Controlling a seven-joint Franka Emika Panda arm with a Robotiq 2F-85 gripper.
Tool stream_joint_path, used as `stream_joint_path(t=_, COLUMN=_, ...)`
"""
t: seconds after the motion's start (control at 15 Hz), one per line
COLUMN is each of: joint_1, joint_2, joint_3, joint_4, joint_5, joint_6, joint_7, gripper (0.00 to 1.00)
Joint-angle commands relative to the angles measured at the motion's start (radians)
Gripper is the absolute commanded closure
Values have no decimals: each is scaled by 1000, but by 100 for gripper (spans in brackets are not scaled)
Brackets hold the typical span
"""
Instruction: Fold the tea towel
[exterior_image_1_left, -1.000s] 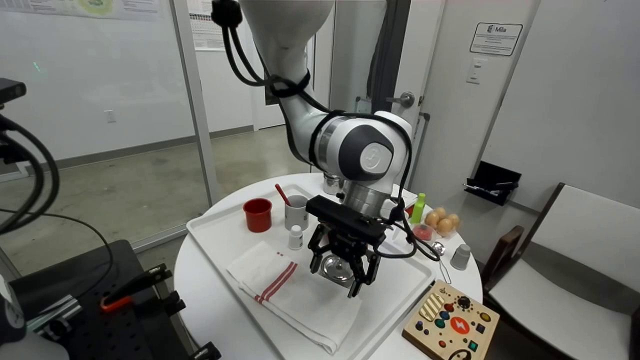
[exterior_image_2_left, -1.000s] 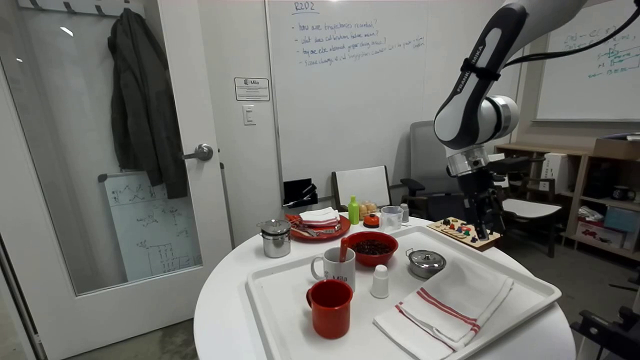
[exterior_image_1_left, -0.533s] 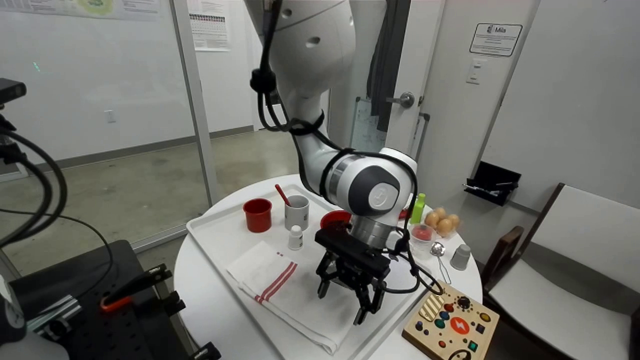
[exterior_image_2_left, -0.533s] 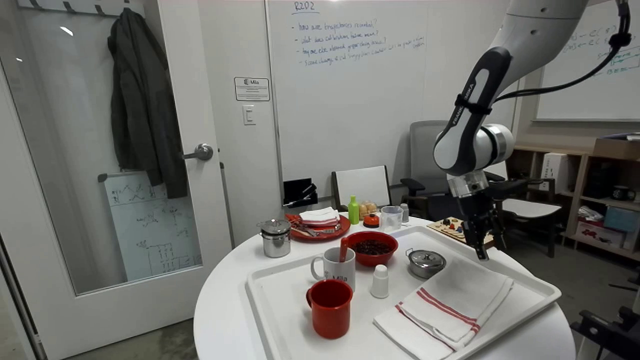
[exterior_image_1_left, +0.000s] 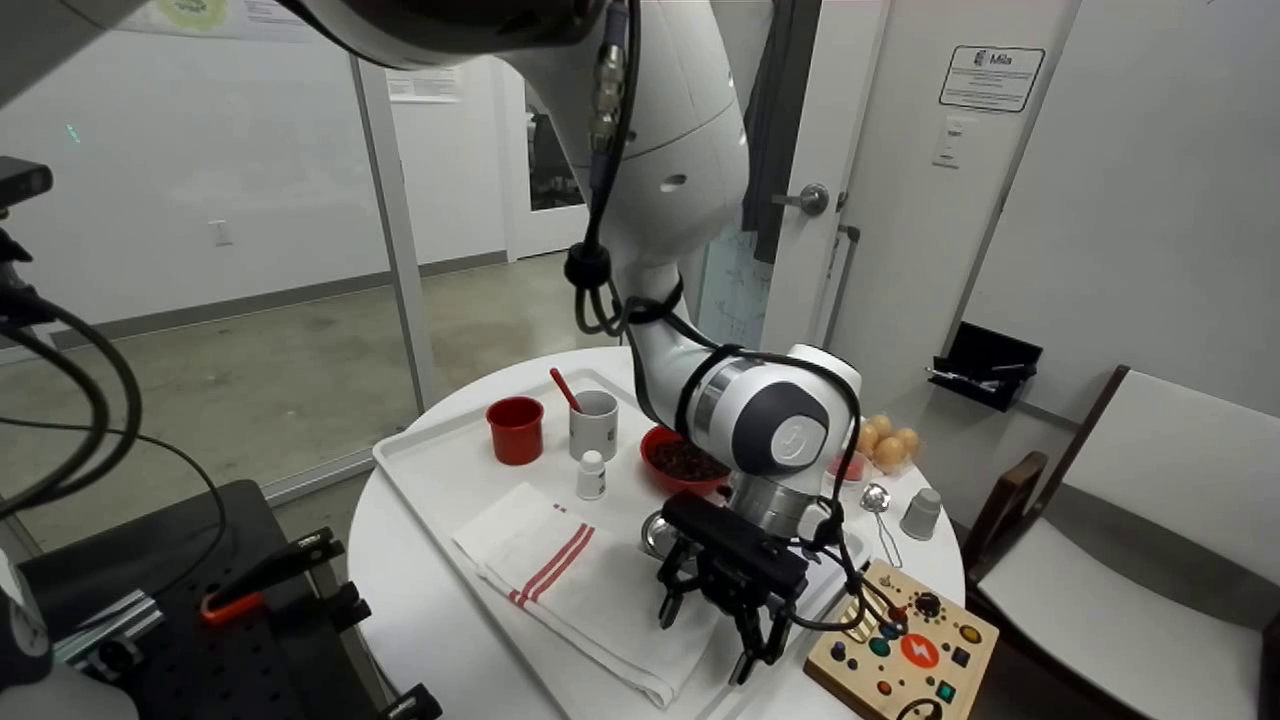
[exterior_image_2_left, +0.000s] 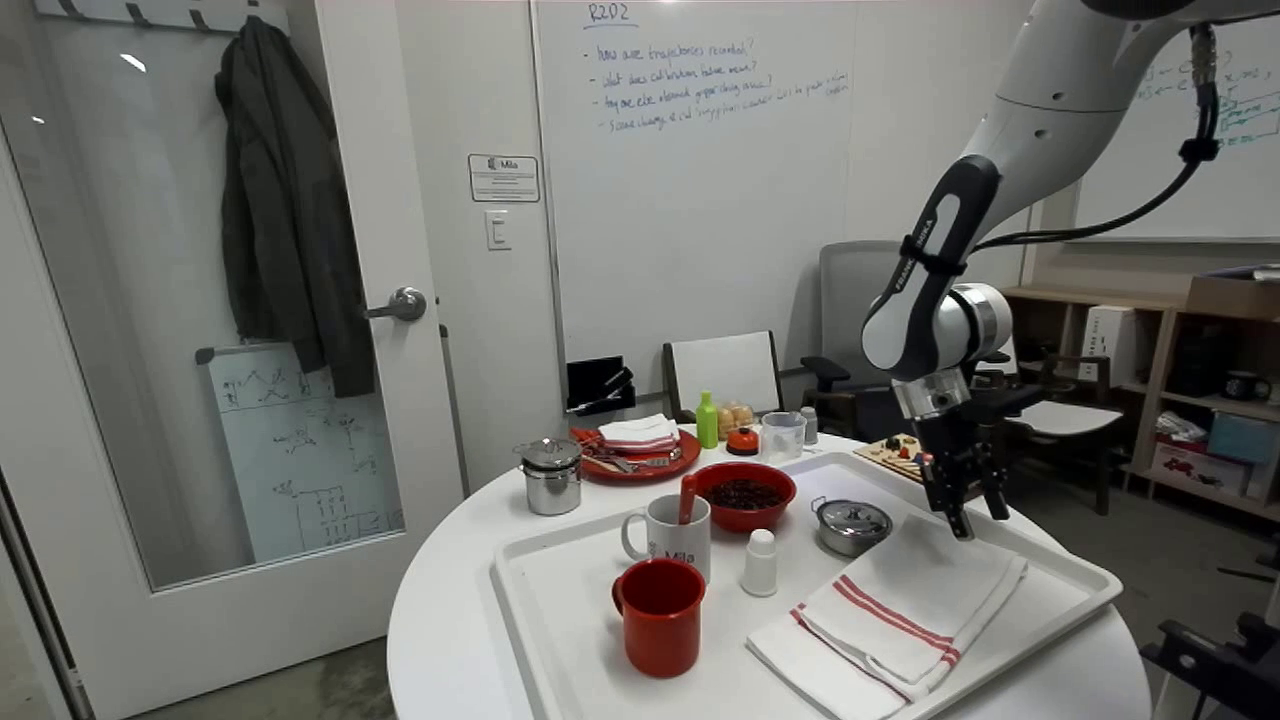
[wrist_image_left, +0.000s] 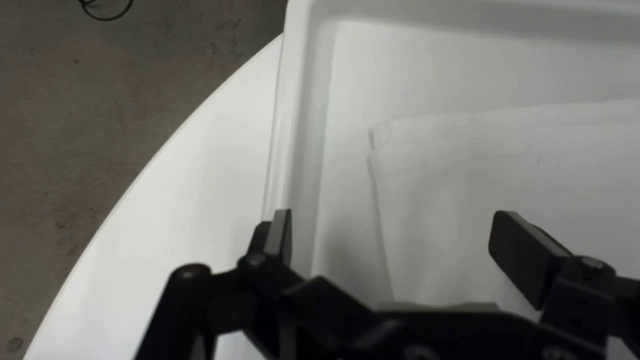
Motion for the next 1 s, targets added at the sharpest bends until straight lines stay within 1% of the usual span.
stream_joint_path(t=0.0, joint_1=-8, joint_2=59, joint_3=11, joint_4=99, joint_5=7, joint_6=-64, joint_7=4, gripper=0)
stream_joint_path(t=0.4, joint_1=-12, joint_2=93, joint_3=29, joint_4=158, joint_5=11, joint_6=-113, joint_7=-11, gripper=0)
stream_joint_path(t=0.47, joint_1=-15, joint_2=97, joint_3=32, joint_4=164, joint_5=14, joint_6=-119, joint_7=-14, gripper=25)
stream_joint_path(t=0.53, joint_1=-18, joint_2=101, joint_3=36, joint_4=169, joint_5=17, joint_6=-125, joint_7=-17, gripper=26)
stream_joint_path(t=0.6, joint_1=-21, joint_2=103, joint_3=40, joint_4=172, joint_5=20, joint_6=-130, joint_7=-22, gripper=32)
stream_joint_path(t=0.8, joint_1=-29, joint_2=113, joint_3=49, joint_4=182, joint_5=29, joint_6=-142, joint_7=-28, gripper=56)
stream_joint_path(t=0.93, joint_1=-37, joint_2=114, joint_3=55, joint_4=182, joint_5=37, joint_6=-146, joint_7=-33, gripper=69)
